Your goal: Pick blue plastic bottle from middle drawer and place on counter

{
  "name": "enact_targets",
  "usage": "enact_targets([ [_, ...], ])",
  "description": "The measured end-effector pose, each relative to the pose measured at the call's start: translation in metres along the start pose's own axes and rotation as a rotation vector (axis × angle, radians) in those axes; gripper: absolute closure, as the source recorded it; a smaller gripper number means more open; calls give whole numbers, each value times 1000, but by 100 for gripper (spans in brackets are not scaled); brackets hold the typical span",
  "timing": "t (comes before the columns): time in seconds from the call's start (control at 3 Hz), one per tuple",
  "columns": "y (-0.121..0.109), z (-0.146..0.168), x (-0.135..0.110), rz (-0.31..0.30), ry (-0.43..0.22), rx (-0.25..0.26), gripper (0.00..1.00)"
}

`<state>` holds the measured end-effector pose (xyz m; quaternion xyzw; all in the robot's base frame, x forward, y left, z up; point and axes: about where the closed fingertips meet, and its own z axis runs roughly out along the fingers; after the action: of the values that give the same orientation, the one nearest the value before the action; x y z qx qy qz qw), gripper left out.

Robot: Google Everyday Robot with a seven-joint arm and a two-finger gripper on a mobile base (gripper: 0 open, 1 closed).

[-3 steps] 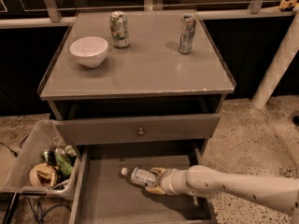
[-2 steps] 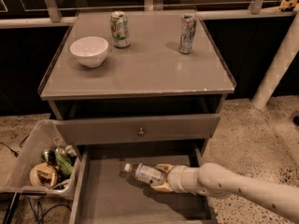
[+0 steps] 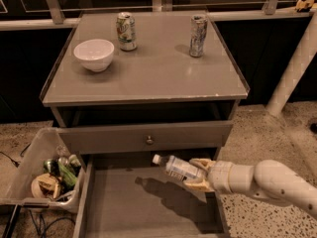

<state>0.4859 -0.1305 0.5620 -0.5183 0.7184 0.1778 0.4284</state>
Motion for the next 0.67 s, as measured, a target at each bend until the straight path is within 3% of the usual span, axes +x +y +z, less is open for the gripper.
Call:
enact_targets([
  [0.33, -14, -57, -52, -80, 18, 36, 100],
  [0.67, -17, -69, -67, -120, 42, 46, 100],
])
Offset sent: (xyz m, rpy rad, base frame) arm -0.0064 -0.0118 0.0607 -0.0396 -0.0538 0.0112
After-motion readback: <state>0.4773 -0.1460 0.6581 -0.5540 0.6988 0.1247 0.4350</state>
